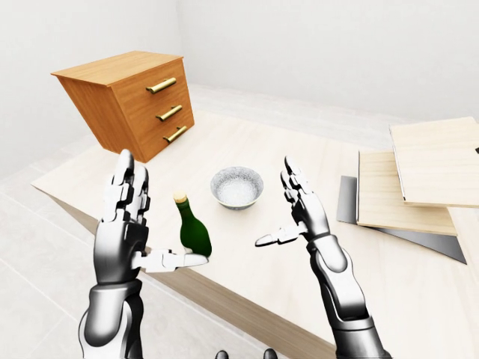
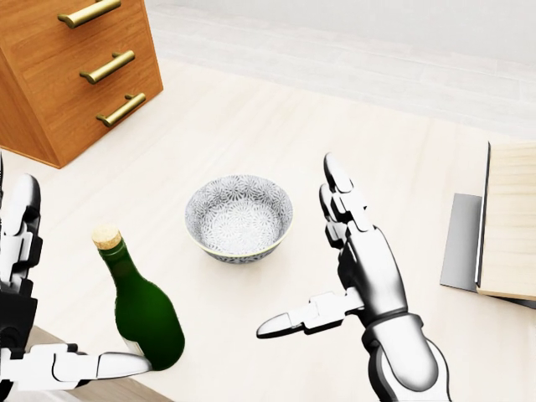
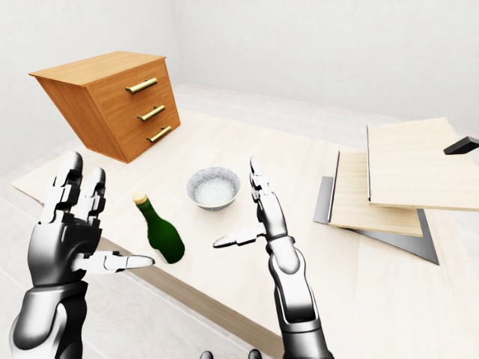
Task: Put the wine bottle on the wine rack.
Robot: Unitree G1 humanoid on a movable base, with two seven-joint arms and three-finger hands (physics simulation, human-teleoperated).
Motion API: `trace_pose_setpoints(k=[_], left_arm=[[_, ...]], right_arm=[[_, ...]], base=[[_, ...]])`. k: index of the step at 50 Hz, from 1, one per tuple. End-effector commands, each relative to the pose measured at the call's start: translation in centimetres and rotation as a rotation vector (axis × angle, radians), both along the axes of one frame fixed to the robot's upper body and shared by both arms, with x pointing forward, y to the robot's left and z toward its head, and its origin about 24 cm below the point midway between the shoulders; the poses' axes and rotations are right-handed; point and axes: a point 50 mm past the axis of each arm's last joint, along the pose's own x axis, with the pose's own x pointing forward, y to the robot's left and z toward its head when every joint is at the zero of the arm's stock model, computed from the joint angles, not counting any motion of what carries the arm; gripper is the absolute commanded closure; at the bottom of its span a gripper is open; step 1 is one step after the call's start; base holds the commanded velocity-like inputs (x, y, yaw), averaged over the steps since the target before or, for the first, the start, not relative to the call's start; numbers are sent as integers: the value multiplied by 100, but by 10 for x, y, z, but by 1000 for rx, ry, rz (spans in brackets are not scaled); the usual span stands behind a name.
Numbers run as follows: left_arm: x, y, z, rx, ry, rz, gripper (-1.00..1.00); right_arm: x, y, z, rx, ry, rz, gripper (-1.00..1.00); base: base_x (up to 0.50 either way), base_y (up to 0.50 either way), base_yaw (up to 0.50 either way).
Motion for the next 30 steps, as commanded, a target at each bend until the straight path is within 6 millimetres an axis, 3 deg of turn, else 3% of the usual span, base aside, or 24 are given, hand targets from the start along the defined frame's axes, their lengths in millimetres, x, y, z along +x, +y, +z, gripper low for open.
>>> trace_pose_setpoints(k=[1, 9, 30], left_arm=[[-5, 5, 7, 2, -34, 14, -100], [-6, 7, 9, 5, -43, 17, -100], [-20, 24, 37, 34, -187, 60, -100]], right_arm=[[10, 13, 8, -1, -26, 36, -100], [23, 26, 10, -3, -19, 69, -100], [54, 55, -2, 8, 95, 149, -100]], base=[[0, 0, 0], [0, 0, 0], [0, 0, 0]])
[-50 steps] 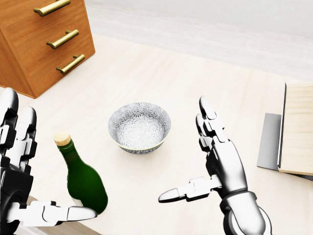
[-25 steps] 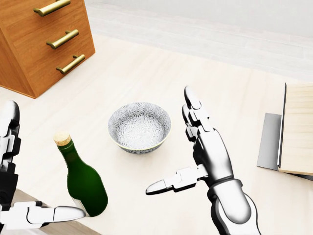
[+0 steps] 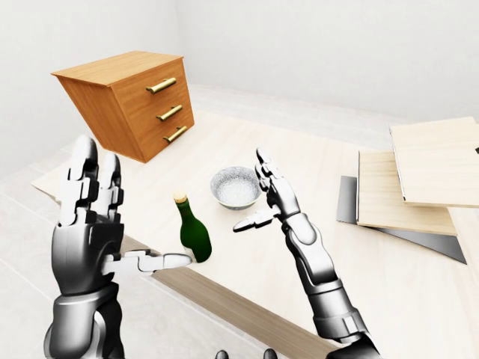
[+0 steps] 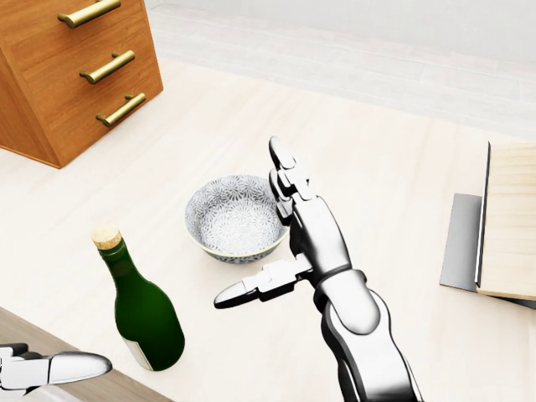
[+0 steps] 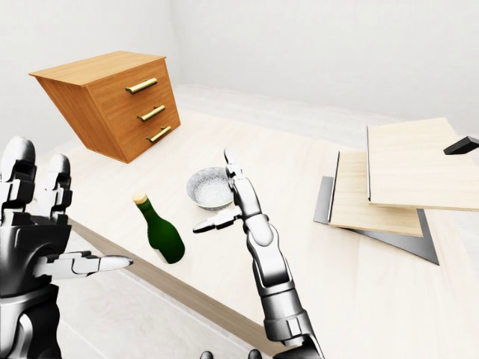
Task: Put the wine bottle on the wine rack.
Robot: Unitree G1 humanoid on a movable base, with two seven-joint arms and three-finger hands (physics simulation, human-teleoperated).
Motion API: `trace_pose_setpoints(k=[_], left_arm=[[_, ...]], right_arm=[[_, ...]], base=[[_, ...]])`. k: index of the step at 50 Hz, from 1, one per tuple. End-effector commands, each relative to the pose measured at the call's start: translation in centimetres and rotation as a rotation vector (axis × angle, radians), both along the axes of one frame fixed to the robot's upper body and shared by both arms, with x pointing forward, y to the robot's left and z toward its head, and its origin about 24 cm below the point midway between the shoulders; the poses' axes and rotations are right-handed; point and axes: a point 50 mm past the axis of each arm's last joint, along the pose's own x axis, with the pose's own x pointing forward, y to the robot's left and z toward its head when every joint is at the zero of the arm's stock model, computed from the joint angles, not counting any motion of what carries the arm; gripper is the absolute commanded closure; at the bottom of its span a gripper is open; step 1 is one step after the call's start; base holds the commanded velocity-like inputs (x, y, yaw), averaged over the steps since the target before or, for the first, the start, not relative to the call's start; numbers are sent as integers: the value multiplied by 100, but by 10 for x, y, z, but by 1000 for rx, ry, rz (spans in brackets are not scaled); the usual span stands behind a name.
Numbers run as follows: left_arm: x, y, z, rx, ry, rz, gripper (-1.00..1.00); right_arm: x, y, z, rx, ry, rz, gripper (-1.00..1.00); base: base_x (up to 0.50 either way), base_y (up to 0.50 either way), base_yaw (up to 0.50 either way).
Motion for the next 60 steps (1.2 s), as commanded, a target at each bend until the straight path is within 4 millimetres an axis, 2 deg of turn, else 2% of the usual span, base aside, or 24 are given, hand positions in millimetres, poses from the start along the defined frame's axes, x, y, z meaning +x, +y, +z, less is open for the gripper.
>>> trace_pose_setpoints(k=[1, 6, 15, 30, 43, 60], left_arm=[[-8, 9, 14, 16, -74, 25, -100], [-14, 14, 21, 18, -110, 43, -100], [-14, 18, 18, 15, -95, 51, -100], [-16, 22, 19, 14, -100, 63, -100], [-23, 25, 32, 17, -175, 75, -100], [-14, 26, 22, -1, -123, 77, -100]], right_arm=[[14, 16, -5, -9, 52, 36, -100], [18, 24, -6, -17, 70, 53, -100], [23, 29, -4, -16, 73, 62, -100], [31, 41, -15, -57, 142, 81, -100], [37, 55, -14, -82, 168, 110, -100], [35, 68, -24, -109, 186, 151, -100]], base=[[0, 0, 0], [0, 0, 0], [0, 0, 0], [0, 0, 0], [0, 0, 0], [0, 0, 0]])
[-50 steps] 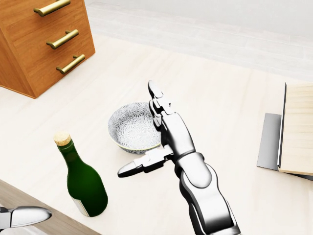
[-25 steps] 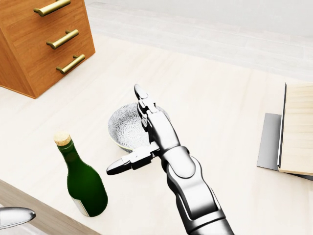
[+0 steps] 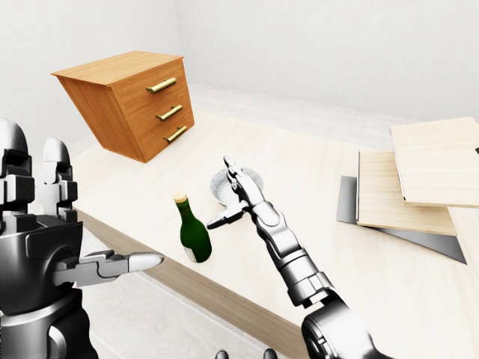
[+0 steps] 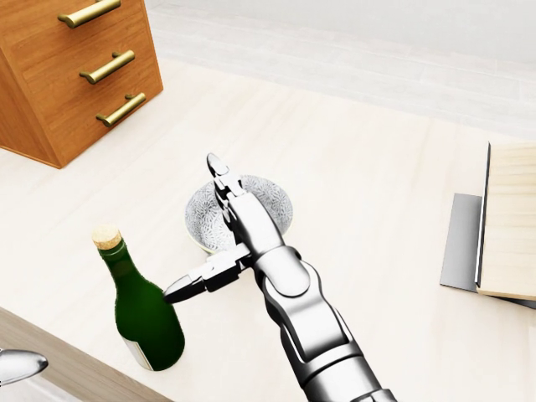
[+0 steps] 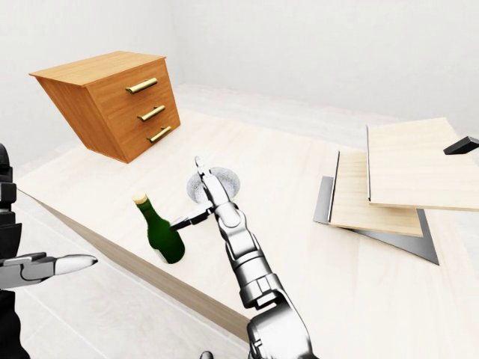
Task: Put the wine bottle on the wine rack.
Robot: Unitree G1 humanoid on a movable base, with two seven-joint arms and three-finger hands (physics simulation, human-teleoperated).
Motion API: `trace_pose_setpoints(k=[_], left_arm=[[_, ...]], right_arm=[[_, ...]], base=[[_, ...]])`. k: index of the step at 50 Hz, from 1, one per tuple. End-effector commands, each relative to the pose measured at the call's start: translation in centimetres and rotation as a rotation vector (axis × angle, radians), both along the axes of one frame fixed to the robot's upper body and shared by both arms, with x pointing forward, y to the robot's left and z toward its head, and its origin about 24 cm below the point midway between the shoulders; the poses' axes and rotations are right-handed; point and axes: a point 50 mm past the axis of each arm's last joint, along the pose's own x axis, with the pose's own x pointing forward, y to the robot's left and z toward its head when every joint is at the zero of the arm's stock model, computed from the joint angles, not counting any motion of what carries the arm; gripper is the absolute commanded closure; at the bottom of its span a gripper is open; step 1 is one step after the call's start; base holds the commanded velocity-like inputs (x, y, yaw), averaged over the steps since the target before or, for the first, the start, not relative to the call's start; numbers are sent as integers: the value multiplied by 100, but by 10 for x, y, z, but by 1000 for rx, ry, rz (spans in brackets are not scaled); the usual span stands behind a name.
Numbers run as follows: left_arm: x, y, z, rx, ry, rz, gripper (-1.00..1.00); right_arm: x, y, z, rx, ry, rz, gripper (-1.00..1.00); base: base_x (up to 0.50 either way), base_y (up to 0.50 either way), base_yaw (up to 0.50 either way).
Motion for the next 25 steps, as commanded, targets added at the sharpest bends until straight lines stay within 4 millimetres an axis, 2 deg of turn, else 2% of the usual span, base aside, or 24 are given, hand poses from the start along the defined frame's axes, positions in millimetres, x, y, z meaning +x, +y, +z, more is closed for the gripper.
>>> trace_pose_setpoints(k=[1, 19, 25], left_arm=[[3, 1, -4, -9, 22, 0, -100], [3, 2, -7, -17, 34, 3, -100], [4, 1, -10, -20, 49, -1, -100]], right_arm=[[-1, 9, -6, -17, 18, 31, -100], [-3, 23, -17, -39, 41, 76, -100], [0, 29, -11, -49, 39, 89, -100]], base=[[0, 0, 0], [0, 0, 0], [0, 0, 0]])
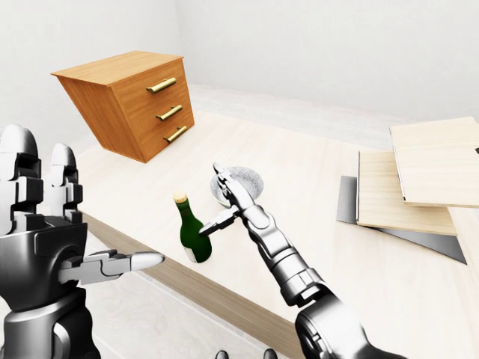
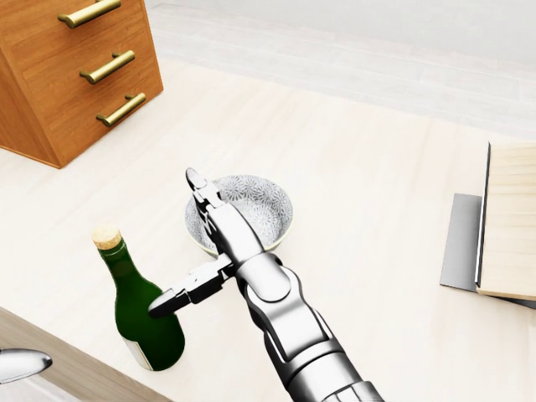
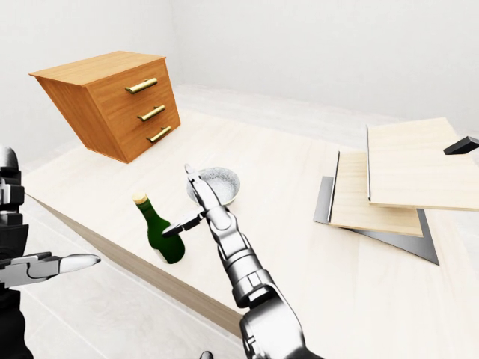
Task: Put the wine bottle on the wine rack.
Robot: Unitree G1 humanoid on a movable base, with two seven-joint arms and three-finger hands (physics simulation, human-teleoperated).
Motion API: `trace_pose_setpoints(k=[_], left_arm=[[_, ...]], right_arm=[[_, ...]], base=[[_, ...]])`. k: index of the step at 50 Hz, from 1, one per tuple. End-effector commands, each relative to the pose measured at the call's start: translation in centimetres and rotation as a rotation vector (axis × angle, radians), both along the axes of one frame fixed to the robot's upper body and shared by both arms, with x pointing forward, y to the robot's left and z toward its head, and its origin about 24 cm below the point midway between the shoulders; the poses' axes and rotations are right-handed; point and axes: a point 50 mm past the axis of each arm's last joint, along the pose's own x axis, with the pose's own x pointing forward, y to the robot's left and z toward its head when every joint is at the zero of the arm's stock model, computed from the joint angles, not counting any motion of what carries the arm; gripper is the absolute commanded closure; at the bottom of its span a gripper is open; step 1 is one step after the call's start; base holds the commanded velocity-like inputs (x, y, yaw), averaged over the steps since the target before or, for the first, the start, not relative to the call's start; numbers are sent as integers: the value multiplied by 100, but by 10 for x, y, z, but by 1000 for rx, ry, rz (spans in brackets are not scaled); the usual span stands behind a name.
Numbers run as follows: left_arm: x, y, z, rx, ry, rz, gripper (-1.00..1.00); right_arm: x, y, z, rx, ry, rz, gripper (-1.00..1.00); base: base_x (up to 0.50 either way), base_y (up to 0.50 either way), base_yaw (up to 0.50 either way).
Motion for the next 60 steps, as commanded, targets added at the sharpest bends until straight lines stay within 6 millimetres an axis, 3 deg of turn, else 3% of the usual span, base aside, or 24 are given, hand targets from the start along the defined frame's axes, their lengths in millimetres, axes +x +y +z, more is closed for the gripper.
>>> trace_pose_setpoints(k=[1, 14, 30, 60], left_arm=[[1, 0, -3, -9, 15, -1, -100], [3, 5, -8, -22, 40, 4, -100], [-9, 20, 4, -17, -25, 50, -100], [-8, 23, 2, -28, -20, 52, -100]], right_arm=[[3, 11, 3, -16, 2, 27, -100], [5, 21, 7, -13, 1, 50, -100], [6, 33, 9, -20, 14, 82, -100], [1, 50, 6, -53, 68, 129, -100]], base=[[0, 0, 0], [0, 0, 0], [0, 0, 0], [0, 0, 0]])
